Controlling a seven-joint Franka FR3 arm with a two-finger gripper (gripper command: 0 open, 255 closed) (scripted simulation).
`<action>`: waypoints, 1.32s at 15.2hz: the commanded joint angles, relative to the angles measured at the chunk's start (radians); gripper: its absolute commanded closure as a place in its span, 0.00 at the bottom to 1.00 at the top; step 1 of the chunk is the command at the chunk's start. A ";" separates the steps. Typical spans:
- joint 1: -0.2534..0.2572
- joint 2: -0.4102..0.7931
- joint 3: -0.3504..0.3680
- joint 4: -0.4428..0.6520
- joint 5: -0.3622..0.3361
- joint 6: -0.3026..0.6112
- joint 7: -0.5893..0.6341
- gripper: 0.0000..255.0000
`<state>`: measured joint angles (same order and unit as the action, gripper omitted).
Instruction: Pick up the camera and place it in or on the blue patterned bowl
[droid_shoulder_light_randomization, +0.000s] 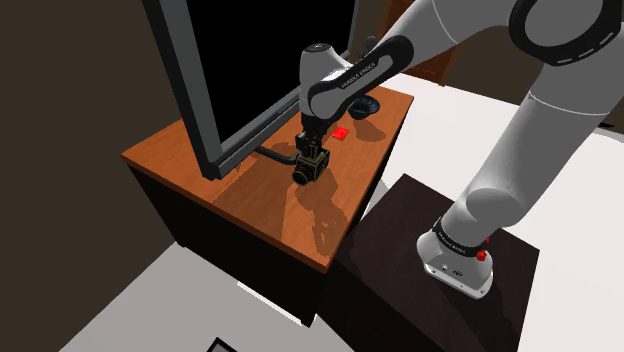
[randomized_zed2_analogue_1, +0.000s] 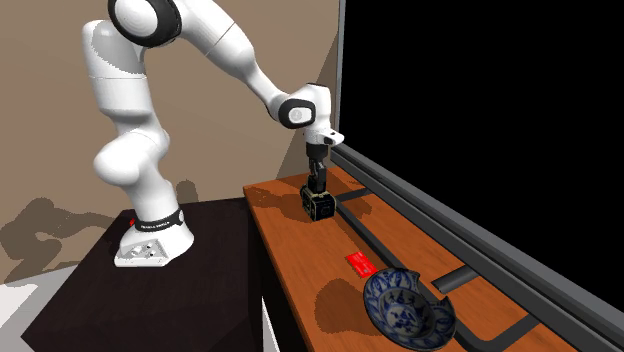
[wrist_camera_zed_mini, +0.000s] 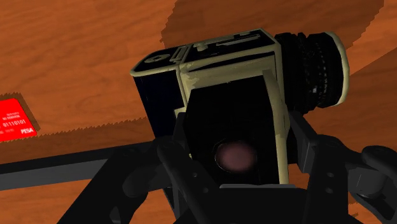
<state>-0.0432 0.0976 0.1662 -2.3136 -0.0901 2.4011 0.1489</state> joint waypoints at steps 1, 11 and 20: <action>0.000 0.000 0.000 0.000 0.000 0.000 0.000 1.00; -0.001 -0.074 0.003 0.033 0.025 -0.105 -0.021 1.00; -0.001 -0.141 0.003 0.086 0.045 -0.224 -0.038 1.00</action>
<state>-0.0445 -0.0356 0.1690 -2.2353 -0.0473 2.1914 0.1125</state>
